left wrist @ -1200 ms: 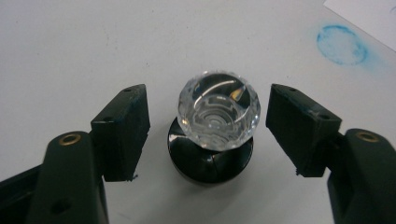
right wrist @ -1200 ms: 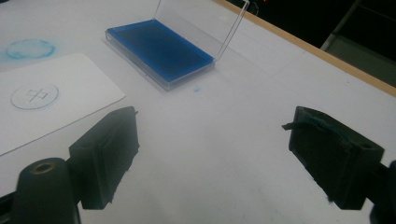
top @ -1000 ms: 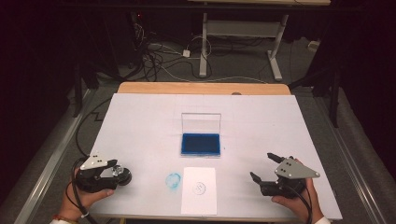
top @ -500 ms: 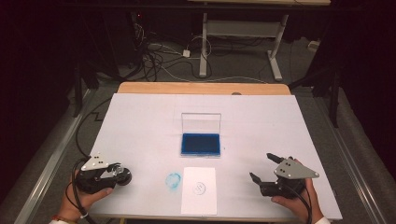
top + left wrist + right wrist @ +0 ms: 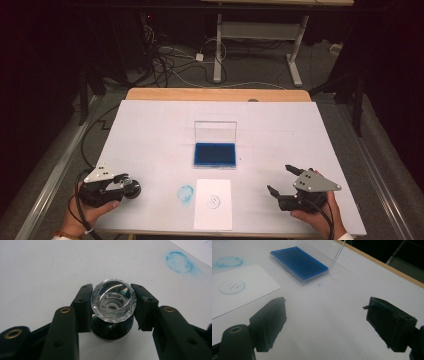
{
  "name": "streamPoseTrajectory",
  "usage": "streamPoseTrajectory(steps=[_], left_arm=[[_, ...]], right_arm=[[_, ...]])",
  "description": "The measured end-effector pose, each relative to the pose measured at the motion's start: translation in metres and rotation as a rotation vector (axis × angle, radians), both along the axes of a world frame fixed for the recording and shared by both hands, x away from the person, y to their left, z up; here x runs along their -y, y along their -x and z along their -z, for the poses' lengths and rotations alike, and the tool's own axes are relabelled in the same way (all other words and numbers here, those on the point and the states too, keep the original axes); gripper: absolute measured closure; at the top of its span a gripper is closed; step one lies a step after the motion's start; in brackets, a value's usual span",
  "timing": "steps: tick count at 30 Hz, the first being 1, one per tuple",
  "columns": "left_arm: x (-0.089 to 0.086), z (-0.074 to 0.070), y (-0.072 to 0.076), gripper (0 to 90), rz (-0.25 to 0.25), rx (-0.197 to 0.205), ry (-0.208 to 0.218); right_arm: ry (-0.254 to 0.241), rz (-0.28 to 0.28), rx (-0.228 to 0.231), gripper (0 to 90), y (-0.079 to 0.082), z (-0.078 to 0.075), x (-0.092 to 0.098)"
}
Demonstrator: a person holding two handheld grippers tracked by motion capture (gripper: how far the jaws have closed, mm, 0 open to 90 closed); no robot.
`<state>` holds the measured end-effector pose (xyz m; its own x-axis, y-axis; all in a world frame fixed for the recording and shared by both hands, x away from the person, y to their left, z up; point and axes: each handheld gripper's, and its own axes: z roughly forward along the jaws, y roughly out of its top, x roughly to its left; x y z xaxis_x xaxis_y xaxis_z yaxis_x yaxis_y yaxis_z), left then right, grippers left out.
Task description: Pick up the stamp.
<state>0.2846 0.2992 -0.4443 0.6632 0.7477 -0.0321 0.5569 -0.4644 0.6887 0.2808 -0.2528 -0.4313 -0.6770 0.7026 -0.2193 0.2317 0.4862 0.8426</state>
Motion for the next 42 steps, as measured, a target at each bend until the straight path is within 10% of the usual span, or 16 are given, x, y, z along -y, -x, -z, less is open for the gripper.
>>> streamPoseTrajectory(steps=[21, 42], left_arm=[[0.010, -0.010, -0.004, 54.3, 0.029, 0.037, 0.004], [0.103, -0.048, -0.037, 54.3, 0.203, 0.166, 0.040]], right_arm=[[-0.004, -0.011, -0.005, 19.6, 0.000, 0.000, -0.001], [-0.006, -0.030, -0.005, 20.5, 0.003, -0.001, -0.001]])
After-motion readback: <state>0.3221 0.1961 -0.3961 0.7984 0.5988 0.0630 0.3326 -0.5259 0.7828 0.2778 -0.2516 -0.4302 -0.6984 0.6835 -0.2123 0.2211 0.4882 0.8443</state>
